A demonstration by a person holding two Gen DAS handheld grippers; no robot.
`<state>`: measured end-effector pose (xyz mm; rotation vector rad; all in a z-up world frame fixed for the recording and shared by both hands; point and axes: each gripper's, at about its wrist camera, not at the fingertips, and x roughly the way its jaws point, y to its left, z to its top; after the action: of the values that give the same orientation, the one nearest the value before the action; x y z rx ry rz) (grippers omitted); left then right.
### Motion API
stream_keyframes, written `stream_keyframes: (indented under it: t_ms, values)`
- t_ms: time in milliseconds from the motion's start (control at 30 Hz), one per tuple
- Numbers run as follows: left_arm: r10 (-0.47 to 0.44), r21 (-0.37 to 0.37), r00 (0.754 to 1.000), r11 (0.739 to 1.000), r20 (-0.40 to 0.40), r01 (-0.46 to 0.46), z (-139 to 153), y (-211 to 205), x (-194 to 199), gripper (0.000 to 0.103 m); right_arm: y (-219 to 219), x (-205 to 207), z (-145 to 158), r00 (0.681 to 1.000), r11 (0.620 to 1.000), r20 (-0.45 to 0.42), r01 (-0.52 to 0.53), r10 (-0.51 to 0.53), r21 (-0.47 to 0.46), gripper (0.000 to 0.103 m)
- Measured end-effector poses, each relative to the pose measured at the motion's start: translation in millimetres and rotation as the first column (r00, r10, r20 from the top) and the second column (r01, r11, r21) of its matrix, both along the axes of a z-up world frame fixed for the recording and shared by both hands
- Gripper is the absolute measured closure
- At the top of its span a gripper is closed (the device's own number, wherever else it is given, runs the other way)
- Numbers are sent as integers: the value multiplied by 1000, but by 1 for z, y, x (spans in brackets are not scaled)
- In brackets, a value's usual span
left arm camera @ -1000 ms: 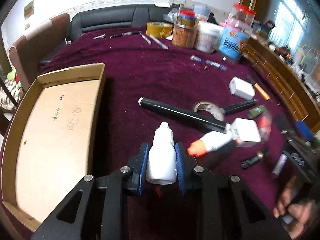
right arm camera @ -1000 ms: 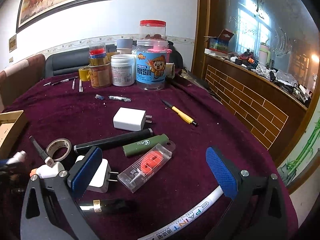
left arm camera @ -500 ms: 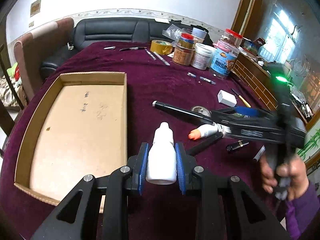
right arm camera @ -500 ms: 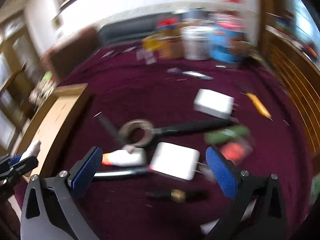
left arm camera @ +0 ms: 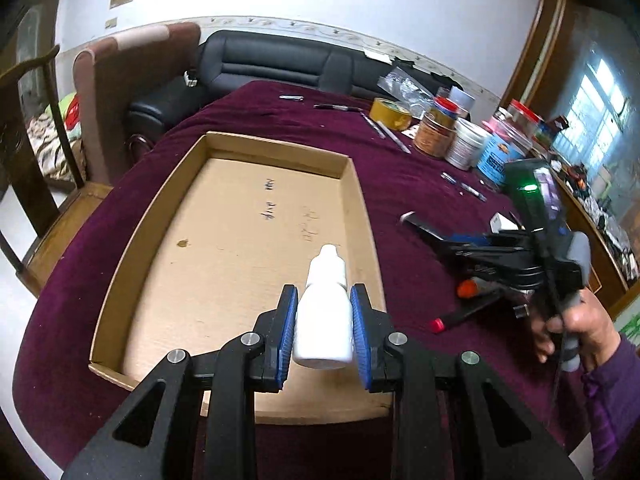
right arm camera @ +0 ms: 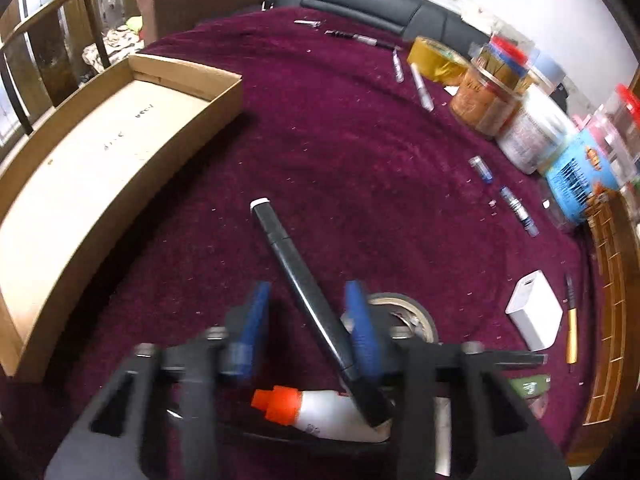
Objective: Organize rigid objects
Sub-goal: 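Grasp a black marker with the right gripper while the left gripper carries the bottle toward the tray, then lower the bottle and the marker into the cardboard tray and open both grippers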
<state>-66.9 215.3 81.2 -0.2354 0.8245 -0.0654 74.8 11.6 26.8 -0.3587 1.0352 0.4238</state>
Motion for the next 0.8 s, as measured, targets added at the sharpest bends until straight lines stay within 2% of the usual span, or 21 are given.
stream_keyframes:
  t_ms: [33,233,367,433,500,633,800]
  values:
    - [4,-10,1000,1000,-4,-4,0,5,2,80,-4,1,3,1000,999,-12,13,-12,31,91]
    - [-4,-50,1000,999,-10,4,11,29,25,80,-14,-2,42,996,976,-49,86,-78,202,91]
    - [-15,-44,999,999,-41,13,11,34,67,80,2,-1,65,989,923,-125,118,-77,365,90]
    - [-27,-92,995,996,-94,18,2,37,97,80,19,5,64,981,898,-179,148,-80,413,90]
    - [-35,-129,991,991,-131,18,-7,39,118,81,36,9,57,971,884,-223,182,-91,431,90]
    - [-45,-163,982,987,-184,15,-28,38,158,81,73,27,34,955,884,-258,242,-145,400,90]
    - [-14,-141,981,990,-194,-13,-43,38,179,81,89,43,22,947,883,-247,287,-204,371,90]
